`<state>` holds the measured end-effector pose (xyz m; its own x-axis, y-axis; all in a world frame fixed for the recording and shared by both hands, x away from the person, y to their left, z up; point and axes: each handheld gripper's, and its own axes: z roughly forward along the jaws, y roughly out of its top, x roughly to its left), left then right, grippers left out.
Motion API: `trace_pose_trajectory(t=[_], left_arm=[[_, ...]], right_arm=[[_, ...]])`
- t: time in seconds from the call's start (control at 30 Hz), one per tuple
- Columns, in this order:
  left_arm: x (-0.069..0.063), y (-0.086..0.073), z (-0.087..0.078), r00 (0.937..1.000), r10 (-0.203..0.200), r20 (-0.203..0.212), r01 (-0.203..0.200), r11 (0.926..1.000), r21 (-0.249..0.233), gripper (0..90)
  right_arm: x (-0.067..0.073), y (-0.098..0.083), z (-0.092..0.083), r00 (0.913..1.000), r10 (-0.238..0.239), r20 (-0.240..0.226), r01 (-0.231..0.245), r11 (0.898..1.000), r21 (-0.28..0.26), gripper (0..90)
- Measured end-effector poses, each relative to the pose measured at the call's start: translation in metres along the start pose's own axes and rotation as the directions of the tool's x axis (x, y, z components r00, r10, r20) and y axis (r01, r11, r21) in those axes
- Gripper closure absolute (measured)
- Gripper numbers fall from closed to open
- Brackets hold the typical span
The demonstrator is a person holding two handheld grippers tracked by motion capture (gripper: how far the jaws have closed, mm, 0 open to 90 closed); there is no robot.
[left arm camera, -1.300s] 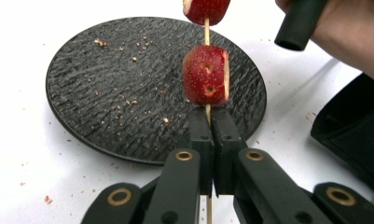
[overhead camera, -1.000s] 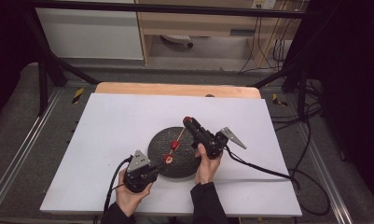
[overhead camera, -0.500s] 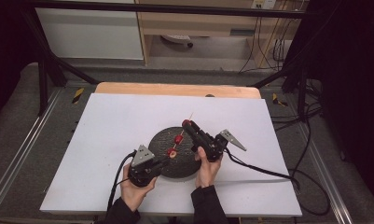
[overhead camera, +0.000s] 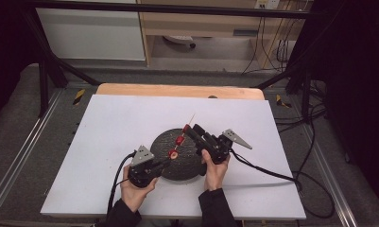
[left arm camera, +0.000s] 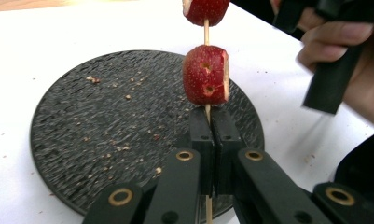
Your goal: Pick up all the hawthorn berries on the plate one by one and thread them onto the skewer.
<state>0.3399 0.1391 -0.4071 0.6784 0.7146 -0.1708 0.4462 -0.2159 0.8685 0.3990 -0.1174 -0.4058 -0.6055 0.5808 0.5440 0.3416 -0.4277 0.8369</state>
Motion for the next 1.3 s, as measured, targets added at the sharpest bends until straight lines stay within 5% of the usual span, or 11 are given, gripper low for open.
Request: trace_pose_trajectory(t=[0.2,0.43,0.53,0.77,0.83,1.07,1.3], left_arm=[[0.008,-0.003,-0.006,1.0,0.003,-0.009,-0.003,0.9999,0.013,88.6],[0.016,-0.004,-0.014,0.9999,0.01,-0.013,-0.01,0.9994,0.034,88.6],[0.019,-0.003,-0.017,0.9997,0.022,-0.01,-0.022,0.9985,0.049,88.6],[0.027,0.004,-0.021,0.9988,0.047,-0.011,-0.045,0.9932,0.107,88.5],[0.029,0.007,-0.021,0.9983,0.057,-0.013,-0.055,0.9908,0.124,88.5],[0.036,0.014,-0.017,0.9973,0.073,-0.013,-0.069,0.9801,0.186,88.5],[0.043,0.021,-0.009,0.9972,0.069,-0.029,-0.06,0.9705,0.234,88.5]], right_arm=[[-0.006,0.012,-0.01,0.9959,-0.088,0.023,0.085,0.99,0.11,33.4],[-0.024,0.015,-0.025,0.9782,-0.191,0.081,0.163,0.947,0.276,11.8],[-0.031,0.013,-0.032,0.97,-0.225,0.092,0.182,0.923,0.34,7.1],[-0.046,0.007,-0.047,0.9341,-0.346,0.087,0.252,0.812,0.527,0.6],[-0.05,0.006,-0.053,0.9271,-0.367,0.078,0.264,0.787,0.557,0.5],[-0.061,0.003,-0.08,0.9156,-0.397,0.063,0.277,0.737,0.617,0.5],[-0.07,-0.001,-0.102,0.9088,-0.415,0.042,0.292,0.704,0.648,0.6]])
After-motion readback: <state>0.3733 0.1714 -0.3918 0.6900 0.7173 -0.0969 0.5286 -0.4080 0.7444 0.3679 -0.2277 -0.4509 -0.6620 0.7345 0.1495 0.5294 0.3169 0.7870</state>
